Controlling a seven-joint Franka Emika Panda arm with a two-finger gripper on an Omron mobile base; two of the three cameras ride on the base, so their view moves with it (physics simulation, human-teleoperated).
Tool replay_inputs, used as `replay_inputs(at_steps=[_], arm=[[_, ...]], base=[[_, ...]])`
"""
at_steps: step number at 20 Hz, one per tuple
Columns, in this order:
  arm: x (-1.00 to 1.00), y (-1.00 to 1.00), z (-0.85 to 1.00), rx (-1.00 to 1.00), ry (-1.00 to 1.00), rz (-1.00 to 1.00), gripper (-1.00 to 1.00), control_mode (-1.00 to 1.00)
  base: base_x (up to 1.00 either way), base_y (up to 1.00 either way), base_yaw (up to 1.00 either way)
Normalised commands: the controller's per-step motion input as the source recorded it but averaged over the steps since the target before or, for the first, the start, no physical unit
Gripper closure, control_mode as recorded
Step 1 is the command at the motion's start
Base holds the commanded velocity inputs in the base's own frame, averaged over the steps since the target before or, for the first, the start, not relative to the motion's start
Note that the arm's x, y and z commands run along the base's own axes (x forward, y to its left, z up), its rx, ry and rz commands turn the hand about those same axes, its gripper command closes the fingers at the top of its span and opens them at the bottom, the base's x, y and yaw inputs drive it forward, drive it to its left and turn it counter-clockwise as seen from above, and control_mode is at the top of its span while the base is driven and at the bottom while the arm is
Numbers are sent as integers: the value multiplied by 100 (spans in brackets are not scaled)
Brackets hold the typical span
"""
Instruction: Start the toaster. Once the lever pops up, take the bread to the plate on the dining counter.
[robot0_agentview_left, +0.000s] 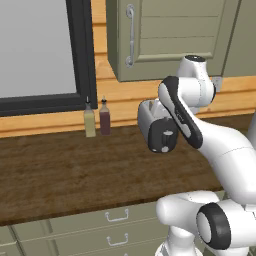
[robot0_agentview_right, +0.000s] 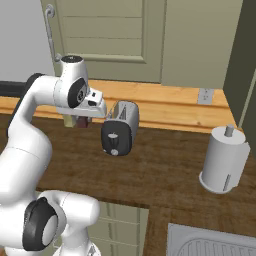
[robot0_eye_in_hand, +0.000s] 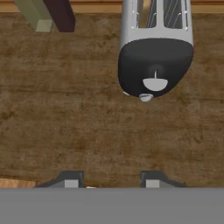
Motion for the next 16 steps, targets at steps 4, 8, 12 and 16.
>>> replay_inputs(at_steps=[4,8,12,16], arm=[[-4,-15,0,0,0,0,-100,-100],[-8,-37,-22,1,-10,0,-100,-100],[-2,-17,-48,0,-20,0,-100,-100],[0,-1,-54,0,-22,0,-100,-100]], base=[[0,0,0],[0,0,0],[0,0,0],[0,0,0]])
